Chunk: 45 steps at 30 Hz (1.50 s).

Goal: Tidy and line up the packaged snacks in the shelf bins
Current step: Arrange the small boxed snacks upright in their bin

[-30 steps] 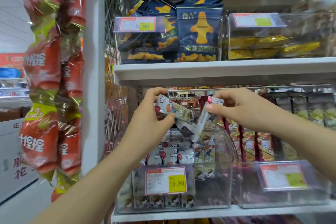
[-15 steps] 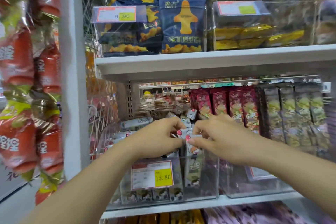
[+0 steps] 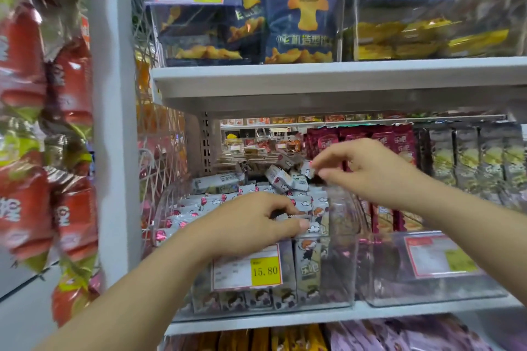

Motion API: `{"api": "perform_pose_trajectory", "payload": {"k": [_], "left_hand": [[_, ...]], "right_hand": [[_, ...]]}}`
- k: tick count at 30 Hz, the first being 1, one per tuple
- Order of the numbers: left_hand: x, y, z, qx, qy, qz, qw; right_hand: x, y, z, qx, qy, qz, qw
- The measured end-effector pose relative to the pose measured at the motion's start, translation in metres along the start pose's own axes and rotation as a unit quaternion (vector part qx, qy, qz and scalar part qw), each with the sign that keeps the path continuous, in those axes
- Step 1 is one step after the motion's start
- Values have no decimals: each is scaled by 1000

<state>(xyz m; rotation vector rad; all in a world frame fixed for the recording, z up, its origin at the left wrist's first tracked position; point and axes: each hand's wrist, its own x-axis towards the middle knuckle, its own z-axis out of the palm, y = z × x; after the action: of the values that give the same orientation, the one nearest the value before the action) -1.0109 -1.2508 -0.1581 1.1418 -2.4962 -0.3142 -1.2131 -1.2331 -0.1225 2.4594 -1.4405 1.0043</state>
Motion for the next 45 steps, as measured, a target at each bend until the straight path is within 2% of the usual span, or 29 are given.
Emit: {"api": "perform_pose_trajectory", "payload": {"k": [2,6,8,11,14,17,20,22,24,26,28,31,33,36,39,45], "left_hand": [[-1,0,1,-9,3,-2,1000],[-1,-1,2,-27,11,4,1000],[-1,-3,3,-32,13,6,999],[0,-5,3,-40,16,5,999],[0,-6,3,-49,17,10,999],[0,-5,3,-56,18,10,998],[-1,-6,3,-60,17,7,998],[-2,-6,4,-64,16,5,998],[-2,-6,4,-66,19,4,998],[-2,-5,4,-65,27,-3,997],[-3,-5,4,-60,32,-11,998],[-3,-4,4,-51,32,-9,998],[-3,-2,3,-49,30,-2,998],[-4,-2,4,-50,30,3,998],[-3,-3,4,-48,40,6,998],[-3,-2,4,-34,62,-3,997]], "right_hand": [[18,7,4,-28,0,-4,1000],[51,1,22,-140,-118,-53,982],[65,-2,32,-194,-150,-77,966],[76,0,42,-206,-163,-81,961],[74,0,41,-193,-125,-85,970],[61,-4,25,-95,-44,-65,992],[45,-1,3,66,16,12,998],[35,2,-5,199,11,63,978],[28,6,-10,315,-13,102,944],[23,6,-15,367,-38,119,922],[17,5,-16,376,-56,115,918],[11,-2,-14,275,-54,100,955],[10,-7,-16,182,-4,81,980],[12,-10,-21,103,47,73,991],[15,-9,-15,22,-1,79,997],[24,-16,13,-68,-118,34,990]]}}
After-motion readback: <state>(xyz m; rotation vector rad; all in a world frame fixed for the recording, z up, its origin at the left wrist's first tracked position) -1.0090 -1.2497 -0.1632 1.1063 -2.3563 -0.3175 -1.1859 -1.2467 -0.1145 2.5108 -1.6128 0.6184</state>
